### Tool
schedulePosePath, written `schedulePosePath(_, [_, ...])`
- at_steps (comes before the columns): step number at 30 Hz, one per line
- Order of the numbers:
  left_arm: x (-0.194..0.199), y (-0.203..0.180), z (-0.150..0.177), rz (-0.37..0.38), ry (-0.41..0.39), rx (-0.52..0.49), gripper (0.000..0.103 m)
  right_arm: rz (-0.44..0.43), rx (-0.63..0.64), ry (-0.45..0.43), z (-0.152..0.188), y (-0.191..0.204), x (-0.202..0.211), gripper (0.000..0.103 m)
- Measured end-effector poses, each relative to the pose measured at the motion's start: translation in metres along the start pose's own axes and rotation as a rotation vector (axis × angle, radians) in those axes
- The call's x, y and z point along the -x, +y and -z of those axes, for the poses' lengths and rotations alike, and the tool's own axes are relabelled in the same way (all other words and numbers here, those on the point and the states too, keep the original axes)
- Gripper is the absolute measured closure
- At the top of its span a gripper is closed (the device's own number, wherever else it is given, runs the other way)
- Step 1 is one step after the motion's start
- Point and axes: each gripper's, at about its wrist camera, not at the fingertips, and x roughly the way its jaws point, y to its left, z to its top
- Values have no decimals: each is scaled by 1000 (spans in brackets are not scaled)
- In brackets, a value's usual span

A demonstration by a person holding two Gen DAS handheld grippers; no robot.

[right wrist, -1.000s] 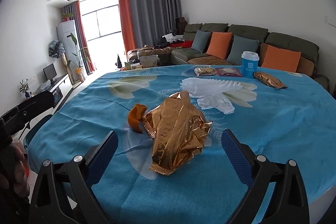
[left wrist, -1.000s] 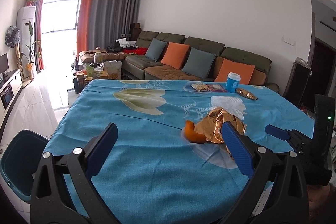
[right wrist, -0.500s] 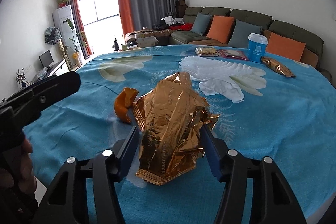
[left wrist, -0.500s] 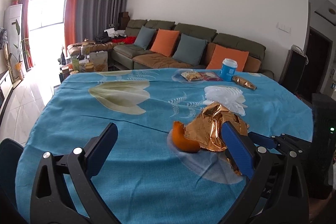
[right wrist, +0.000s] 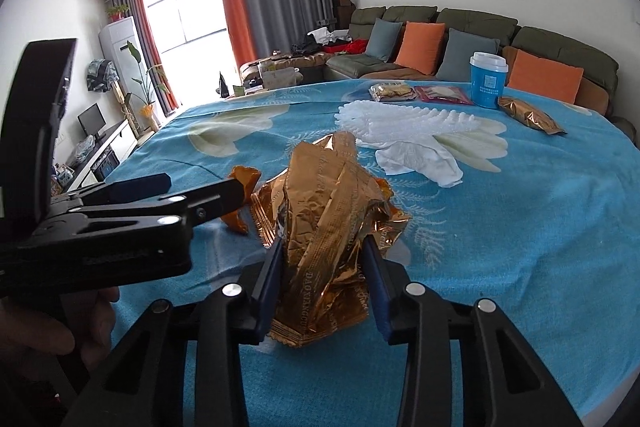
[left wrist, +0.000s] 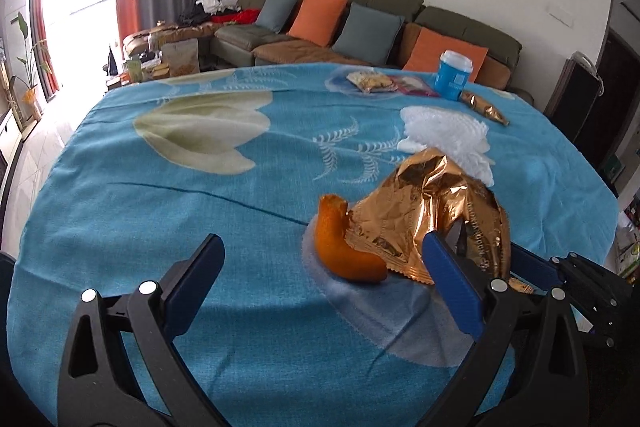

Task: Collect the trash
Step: 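Grasp the gold foil wrapper with the right gripper while the left grasps the orange peel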

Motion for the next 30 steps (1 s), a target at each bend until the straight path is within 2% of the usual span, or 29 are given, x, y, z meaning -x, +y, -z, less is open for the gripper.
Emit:
schedulePosePath(3, [-4,0,0,-10,17,-5,6,-7,-12,-10,-1,-3,5,72])
schedulePosePath(8, [-10,-3,1,-13,35,-28,28,1,-37,-46,-3,-10,18,76])
schedulePosePath(10, [-11,-3,1,-10,39,-31,31,10,-43,-54,-4,-13,22,76])
schedulePosePath(20, [-24,-5,2,52,109,-41,58,27,-64,-90,-6,-23,36,78])
schedulePosePath(22, [-25,-6,4,55,109,-42,69,28,-65,-96,-6,-23,38,78])
schedulePosePath(26, [-23,-1,6,70,101,-3,77,35,-65,-110,-7,-25,43,79])
schedulePosePath(30, [-17,4,9,86,81,32,81,32,-59,-125,-7,-24,48,79])
